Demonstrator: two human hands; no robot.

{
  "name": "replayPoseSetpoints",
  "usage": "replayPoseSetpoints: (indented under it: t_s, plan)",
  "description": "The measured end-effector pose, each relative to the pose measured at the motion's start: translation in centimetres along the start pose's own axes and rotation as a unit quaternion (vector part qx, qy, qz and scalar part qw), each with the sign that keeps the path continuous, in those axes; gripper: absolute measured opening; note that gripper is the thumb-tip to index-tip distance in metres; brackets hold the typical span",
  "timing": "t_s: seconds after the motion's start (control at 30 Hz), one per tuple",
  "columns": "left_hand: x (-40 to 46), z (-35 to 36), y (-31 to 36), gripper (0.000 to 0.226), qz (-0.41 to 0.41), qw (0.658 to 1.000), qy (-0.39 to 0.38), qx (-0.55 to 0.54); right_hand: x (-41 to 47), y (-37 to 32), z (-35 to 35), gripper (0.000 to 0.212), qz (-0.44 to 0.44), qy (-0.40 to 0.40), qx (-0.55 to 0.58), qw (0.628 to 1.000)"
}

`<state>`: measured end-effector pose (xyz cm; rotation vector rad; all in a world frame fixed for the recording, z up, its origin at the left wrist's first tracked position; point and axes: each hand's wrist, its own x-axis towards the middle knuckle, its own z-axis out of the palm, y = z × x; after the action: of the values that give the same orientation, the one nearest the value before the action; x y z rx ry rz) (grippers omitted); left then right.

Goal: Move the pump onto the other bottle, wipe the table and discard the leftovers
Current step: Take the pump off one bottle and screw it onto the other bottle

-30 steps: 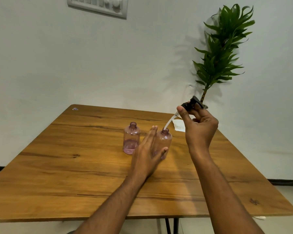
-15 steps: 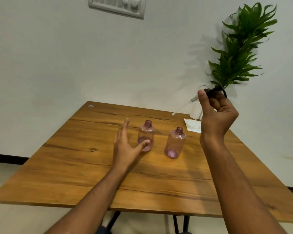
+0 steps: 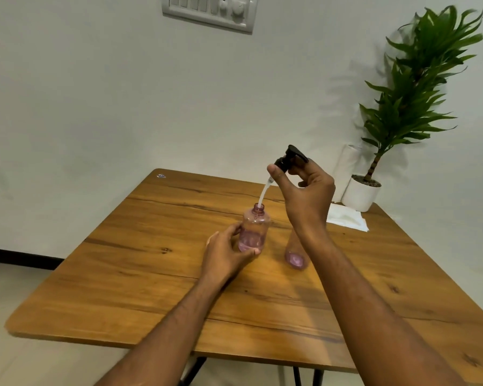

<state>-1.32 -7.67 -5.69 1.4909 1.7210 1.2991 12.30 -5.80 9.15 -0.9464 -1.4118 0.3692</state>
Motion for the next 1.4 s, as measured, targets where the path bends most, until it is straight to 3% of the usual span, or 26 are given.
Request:
replayPoseSetpoints:
  t_s: [0.3,0.53,0.77,0.97,1.23,1.4]
  plan:
    - [-0.2,-0.2,0.3,0.091,0.014,1.0,-0.008,-0.016,-1.2,2.2,0.7,0.05,0.061,-0.109,-0.036,0.991]
    - [-0.4,-0.3,0.2,0.095,0.002,1.0,-0.016,-0.007,-2.1,4.3,1.3,0.044,0.114,-0.147,-0.073,0.98]
    - [-0.2,0.0,0.0,0.091,0.013,1.0,-0.017,-0.01,-2.7,5.1,1.5,0.048,0.138,-0.138,-0.077,0.978]
    - [0.1,0.0,0.0,0.089,0.0,1.0,-0.018,-0.019,-2.9,5.0,1.2,0.038,0.091,-0.151,-0.121,0.977]
    - [-0.1,0.0,0.2,0.089,-0.005,1.0,-0.018,-0.019,-2.4,4.6,1.0,0.032,0.093,-0.148,-0.143,0.974]
    - [-0.2,-0.1,0.3,0.09,-0.007,1.0,-0.022,-0.022,-2.8,4.7,1.2,0.049,0.071,-0.141,-0.161,0.974]
